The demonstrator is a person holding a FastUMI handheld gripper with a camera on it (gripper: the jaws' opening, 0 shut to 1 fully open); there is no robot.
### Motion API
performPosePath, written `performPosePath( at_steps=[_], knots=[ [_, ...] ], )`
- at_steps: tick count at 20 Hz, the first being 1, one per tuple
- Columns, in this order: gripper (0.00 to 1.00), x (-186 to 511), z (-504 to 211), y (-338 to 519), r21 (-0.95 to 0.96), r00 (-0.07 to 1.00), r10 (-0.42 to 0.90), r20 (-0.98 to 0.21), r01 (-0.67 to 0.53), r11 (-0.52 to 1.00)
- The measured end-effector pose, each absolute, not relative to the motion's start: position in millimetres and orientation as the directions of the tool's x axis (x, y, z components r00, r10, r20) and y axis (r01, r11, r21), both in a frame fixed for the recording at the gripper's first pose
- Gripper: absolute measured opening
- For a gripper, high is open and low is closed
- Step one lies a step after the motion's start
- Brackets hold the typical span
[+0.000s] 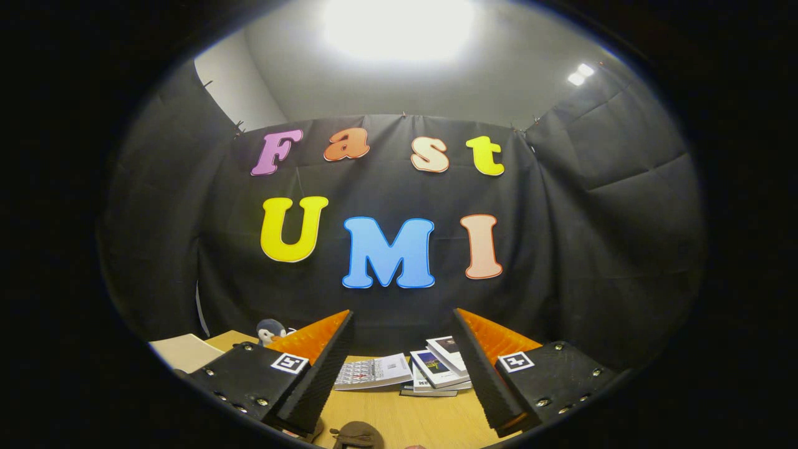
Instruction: Open the storage box then place both shoes into the box .Put the left shoe in first, then the right shoe, with the right side of both shoes facing outward in a uniform manner.
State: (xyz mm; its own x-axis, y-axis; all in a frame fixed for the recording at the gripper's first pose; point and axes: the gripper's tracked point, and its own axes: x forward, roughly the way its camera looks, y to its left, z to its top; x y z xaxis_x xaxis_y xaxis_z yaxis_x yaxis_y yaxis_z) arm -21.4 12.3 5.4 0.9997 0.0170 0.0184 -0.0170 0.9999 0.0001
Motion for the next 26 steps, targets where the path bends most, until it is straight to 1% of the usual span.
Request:
performPosePath(
  at_steps=[4,10,14,21,24,26],
  knots=[
    [0.95,-25.2,-5.4,27.9,0.063,0.998,0.06,-0.011,-0.06,0.996],
    [0.95,-36.1,-37.4,84.7,0.175,0.973,0.212,-0.088,-0.194,0.965],
    [0.98,-47.3,-58.3,131.1,0.274,0.934,0.334,-0.13,-0.289,0.917],
    [0.98,-61.9,-102.7,180.7,0.444,0.871,0.431,-0.236,-0.298,0.845],
    [0.98,-70.9,-121.2,200.9,0.574,0.828,0.489,-0.272,-0.268,0.774],
    [0.97,-79.6,-132.3,219.9,0.671,0.782,0.555,-0.284,-0.252,0.698]
  ],
)
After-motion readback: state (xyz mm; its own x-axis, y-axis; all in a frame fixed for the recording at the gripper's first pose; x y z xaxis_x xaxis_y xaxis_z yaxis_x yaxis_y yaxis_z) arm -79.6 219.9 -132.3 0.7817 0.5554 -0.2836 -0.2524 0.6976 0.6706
